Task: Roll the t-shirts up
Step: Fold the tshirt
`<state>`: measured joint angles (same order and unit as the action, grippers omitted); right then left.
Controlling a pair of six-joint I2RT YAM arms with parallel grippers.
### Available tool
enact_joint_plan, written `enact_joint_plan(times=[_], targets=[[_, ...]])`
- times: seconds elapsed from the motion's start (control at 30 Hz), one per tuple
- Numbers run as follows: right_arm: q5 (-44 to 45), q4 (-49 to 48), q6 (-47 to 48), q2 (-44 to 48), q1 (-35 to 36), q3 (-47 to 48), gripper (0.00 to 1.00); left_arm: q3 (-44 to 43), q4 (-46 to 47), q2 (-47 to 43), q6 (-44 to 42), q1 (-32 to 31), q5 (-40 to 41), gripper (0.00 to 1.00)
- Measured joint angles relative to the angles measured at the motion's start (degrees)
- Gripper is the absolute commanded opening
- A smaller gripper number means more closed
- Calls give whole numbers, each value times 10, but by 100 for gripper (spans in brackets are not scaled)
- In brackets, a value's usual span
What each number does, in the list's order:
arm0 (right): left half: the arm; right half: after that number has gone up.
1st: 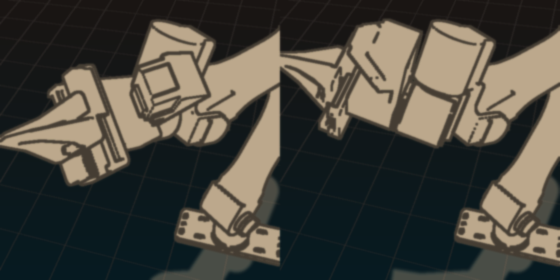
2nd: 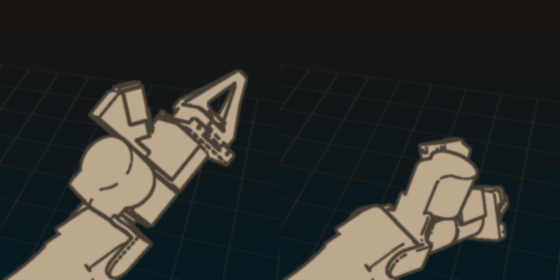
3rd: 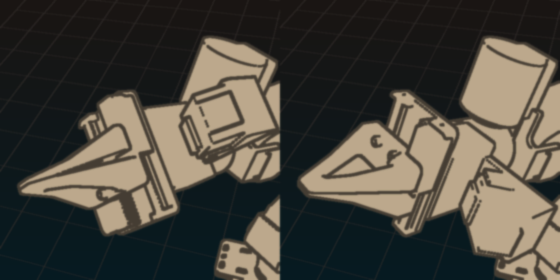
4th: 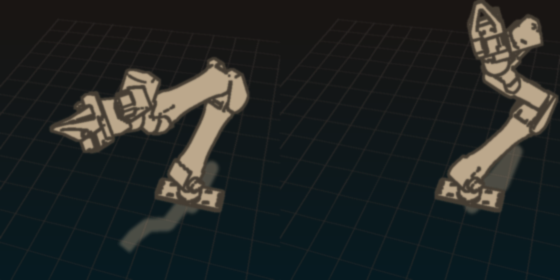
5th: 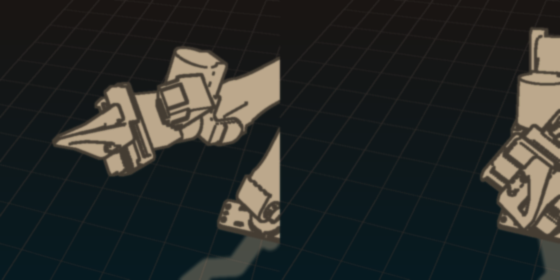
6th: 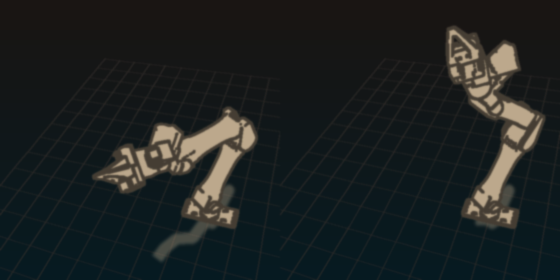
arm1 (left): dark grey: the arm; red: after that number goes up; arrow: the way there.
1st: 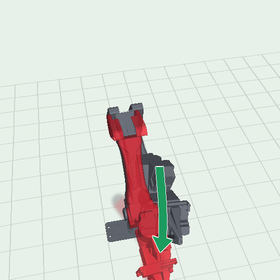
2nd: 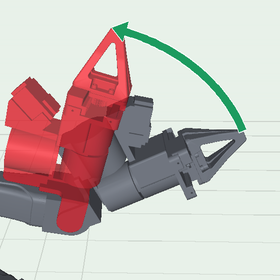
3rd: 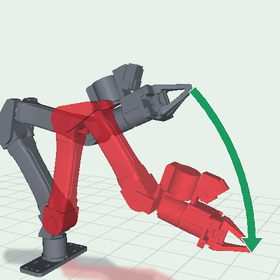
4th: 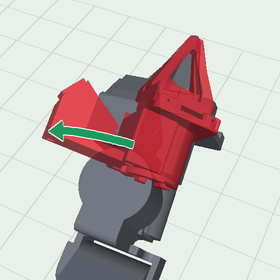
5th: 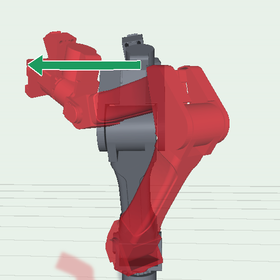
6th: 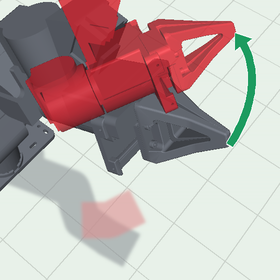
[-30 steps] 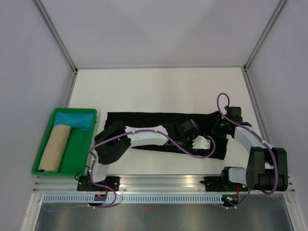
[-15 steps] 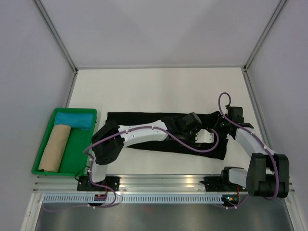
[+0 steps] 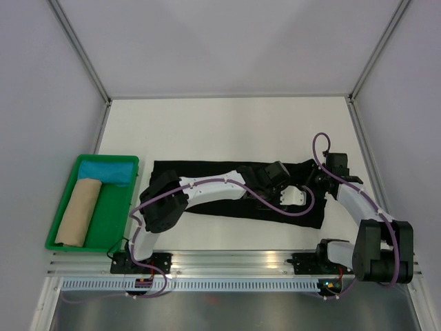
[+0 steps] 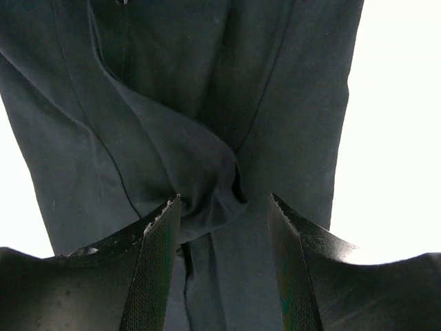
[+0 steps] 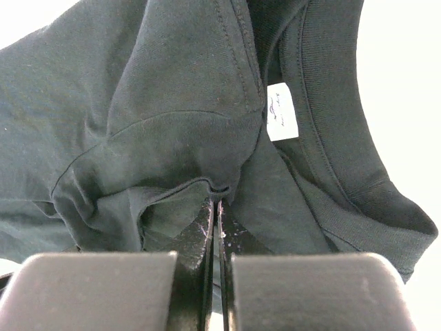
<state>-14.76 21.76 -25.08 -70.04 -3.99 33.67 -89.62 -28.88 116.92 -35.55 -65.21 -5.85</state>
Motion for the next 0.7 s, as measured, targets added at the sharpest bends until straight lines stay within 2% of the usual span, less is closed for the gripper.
enact_joint_plan(times=[0.07, 0.23, 0.3, 0.33, 0.37, 0.57, 0.7], targets=[[0, 0, 0, 0, 0, 0, 0, 0, 0, 0, -2, 0, -4, 58], [0, 1, 0, 0, 0, 0, 0, 0, 5, 13, -3, 2, -10, 44], [0, 2, 1, 0, 0, 0, 0, 0, 11, 17, -4, 3, -14, 19], [0, 2, 1, 0, 0, 0, 0, 0, 13, 18, -5, 4, -14, 9], [1, 6, 3, 0, 0, 1, 0, 0, 16, 18, -5, 5, -16, 3], [7, 37, 4, 5, 0, 14, 0, 16, 26, 17, 3, 23, -29, 2], [10, 70, 2, 41, 0, 14, 0, 29, 26, 7, 7, 52, -48, 2]])
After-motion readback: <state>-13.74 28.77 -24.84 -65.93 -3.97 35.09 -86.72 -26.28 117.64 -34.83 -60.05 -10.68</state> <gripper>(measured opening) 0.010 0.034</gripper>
